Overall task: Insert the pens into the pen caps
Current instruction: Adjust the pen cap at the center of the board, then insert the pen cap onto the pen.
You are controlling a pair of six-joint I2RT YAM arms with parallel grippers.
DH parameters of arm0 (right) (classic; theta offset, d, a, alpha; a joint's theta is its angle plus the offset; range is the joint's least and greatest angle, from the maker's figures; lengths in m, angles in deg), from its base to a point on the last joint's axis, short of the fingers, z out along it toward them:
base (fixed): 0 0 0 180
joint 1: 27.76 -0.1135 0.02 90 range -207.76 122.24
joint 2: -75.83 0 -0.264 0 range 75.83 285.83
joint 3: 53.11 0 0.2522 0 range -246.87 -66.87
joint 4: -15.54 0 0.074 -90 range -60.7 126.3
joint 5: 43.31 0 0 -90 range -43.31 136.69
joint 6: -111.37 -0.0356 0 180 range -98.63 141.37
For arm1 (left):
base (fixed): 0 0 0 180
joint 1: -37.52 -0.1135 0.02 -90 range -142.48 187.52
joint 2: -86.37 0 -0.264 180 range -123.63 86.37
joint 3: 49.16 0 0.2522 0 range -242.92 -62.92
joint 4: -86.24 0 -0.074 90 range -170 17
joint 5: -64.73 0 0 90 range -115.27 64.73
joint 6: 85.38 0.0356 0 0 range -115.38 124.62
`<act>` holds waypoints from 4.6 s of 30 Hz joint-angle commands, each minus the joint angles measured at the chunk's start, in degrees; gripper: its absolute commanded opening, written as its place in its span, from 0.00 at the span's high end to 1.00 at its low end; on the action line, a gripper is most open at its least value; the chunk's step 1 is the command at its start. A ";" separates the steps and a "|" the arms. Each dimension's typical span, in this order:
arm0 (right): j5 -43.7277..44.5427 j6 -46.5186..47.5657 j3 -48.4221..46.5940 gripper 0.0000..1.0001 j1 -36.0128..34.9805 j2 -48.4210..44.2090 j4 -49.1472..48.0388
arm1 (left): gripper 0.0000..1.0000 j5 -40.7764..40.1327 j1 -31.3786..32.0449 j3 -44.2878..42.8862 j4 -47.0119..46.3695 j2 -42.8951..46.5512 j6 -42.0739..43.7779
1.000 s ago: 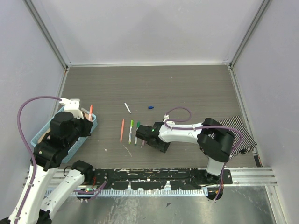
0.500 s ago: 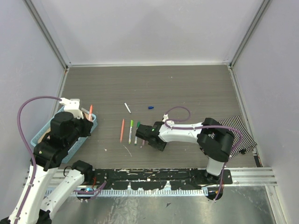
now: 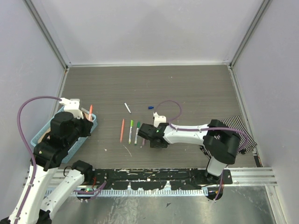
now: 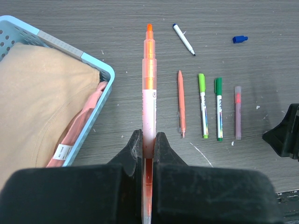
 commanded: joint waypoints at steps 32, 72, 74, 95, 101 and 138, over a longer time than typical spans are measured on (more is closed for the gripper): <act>-19.47 67.20 0.75 0.55 0.18 -1.92 -9.74 | 1.00 -0.19 -0.29 0.33 -1.60 1.12 0.53; 9.97 -22.37 0.85 0.30 -4.12 -12.18 11.65 | 1.00 0.23 -0.29 0.43 -1.76 1.39 0.61; 8.63 -22.21 0.79 0.32 -4.12 -11.35 10.86 | 1.00 0.31 -0.29 0.35 -1.76 1.31 0.59; 0.56 -21.47 2.76 0.41 -3.95 -4.44 4.42 | 1.00 -0.18 -0.28 0.42 -1.66 1.84 0.56; -0.77 -20.76 2.27 0.48 -3.94 -2.68 3.70 | 1.00 -0.20 -0.29 0.42 -1.64 1.84 0.54; -9.36 25.54 7.74 0.82 12.74 -5.26 -10.63 | 1.00 -0.98 -0.32 0.38 -1.51 2.44 0.48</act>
